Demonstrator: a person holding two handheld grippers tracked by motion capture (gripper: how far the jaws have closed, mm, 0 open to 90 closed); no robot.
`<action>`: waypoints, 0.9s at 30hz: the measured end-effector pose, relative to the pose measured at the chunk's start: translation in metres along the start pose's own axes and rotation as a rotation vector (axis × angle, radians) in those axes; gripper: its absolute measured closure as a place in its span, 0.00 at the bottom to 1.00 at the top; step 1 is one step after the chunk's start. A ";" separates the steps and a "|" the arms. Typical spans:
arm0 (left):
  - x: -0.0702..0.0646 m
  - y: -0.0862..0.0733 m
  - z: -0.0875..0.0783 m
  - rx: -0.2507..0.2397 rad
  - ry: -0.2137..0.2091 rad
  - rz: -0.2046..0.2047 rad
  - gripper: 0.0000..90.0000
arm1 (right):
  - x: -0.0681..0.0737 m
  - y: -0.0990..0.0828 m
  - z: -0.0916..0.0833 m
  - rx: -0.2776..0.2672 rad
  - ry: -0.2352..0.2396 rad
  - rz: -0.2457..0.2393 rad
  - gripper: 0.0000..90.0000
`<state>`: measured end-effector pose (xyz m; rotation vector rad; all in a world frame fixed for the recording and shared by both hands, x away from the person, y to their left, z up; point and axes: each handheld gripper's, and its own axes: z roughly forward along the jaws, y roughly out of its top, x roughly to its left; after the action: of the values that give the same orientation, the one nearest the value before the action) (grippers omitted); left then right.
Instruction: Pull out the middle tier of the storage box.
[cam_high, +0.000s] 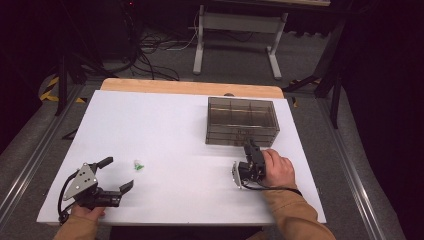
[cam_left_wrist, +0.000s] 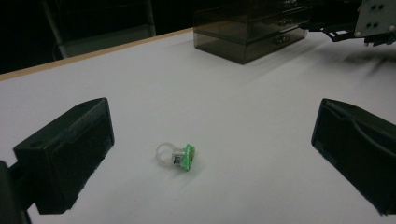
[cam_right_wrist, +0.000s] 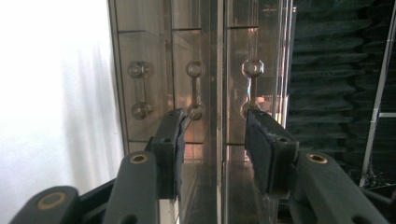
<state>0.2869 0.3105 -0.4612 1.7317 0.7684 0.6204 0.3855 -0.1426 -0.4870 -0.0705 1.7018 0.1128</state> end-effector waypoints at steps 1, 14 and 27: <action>0.000 0.000 0.000 -0.001 0.001 0.000 0.00 | -0.001 0.001 0.001 -0.003 0.001 -0.015 0.66; 0.000 0.000 -0.001 0.001 -0.006 0.010 0.00 | 0.004 0.006 0.011 0.005 -0.019 -0.015 0.71; -0.001 0.000 0.000 -0.002 -0.016 0.011 0.00 | 0.011 0.008 0.020 0.015 -0.032 -0.040 0.84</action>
<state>0.2862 0.3100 -0.4613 1.7378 0.7479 0.6139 0.4028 -0.1322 -0.5003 -0.0915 1.6681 0.0712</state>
